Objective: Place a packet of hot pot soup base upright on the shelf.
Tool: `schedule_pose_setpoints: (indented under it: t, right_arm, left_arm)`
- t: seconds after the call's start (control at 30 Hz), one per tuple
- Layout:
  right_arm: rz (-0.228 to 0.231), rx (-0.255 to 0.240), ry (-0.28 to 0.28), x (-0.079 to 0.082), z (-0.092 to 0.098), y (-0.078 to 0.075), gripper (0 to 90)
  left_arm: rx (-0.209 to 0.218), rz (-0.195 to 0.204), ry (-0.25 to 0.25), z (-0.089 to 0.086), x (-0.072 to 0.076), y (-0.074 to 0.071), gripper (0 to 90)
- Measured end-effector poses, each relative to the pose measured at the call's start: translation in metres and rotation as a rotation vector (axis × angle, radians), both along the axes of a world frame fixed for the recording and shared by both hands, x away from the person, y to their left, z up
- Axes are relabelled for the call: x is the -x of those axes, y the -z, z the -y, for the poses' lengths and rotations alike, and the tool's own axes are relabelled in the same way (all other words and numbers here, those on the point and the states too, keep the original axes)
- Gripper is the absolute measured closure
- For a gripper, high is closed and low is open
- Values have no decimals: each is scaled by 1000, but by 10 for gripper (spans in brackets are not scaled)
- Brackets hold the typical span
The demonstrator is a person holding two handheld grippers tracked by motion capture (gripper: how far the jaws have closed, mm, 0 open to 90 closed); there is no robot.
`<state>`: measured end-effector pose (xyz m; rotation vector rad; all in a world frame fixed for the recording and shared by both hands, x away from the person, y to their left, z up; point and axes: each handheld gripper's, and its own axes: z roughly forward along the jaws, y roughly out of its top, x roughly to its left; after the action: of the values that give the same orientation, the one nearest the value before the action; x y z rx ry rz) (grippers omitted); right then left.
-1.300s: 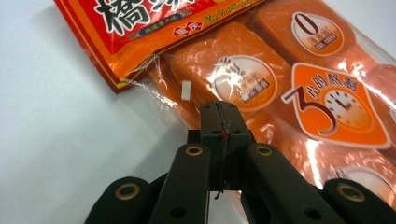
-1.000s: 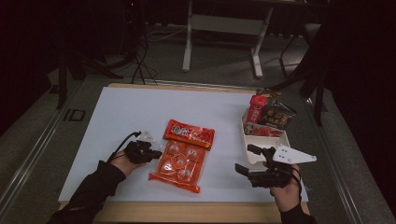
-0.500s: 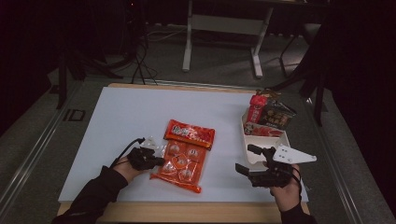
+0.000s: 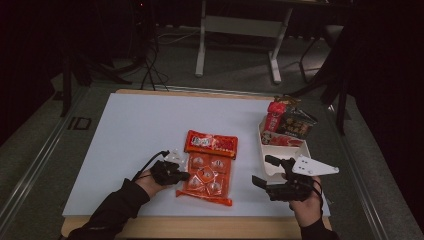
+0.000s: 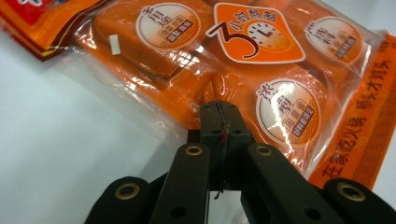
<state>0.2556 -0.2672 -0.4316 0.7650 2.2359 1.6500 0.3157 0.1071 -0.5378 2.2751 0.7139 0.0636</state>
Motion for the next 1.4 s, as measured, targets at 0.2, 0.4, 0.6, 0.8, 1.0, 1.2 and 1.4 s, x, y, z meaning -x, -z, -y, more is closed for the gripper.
schedule_pose_setpoints:
  t: [0.2, 0.4, 0.6, 0.8, 1.0, 1.2, 1.4]
  right_arm:
    - [-4, 2, -4, 0, -1, 1, 153]
    - [-11, 1, -7, 1, 0, 1, 180]
    - [-2, -4, 8, 1, 1, 0, 179]
    - [10, -1, 18, 1, 3, -1, 175]
    - [21, 4, 10, 1, 2, 0, 176]
    - [32, 4, 16, 1, 2, -1, 180]
    - [24, 17, 34, 2, 2, 0, 158]
  left_arm:
    - [0, -5, 26, 16, -1, -1, 900]
    - [7, -19, 32, 30, 0, -1, 900]
    - [24, 17, 34, 29, 4, 0, 898]
    - [84, 9, -12, 23, 5, -10, 805]
    - [81, -1, -73, 10, 0, -22, 713]
    - [144, -6, -129, -6, -7, -32, 599]
    - [166, -15, -162, -14, -17, -38, 552]
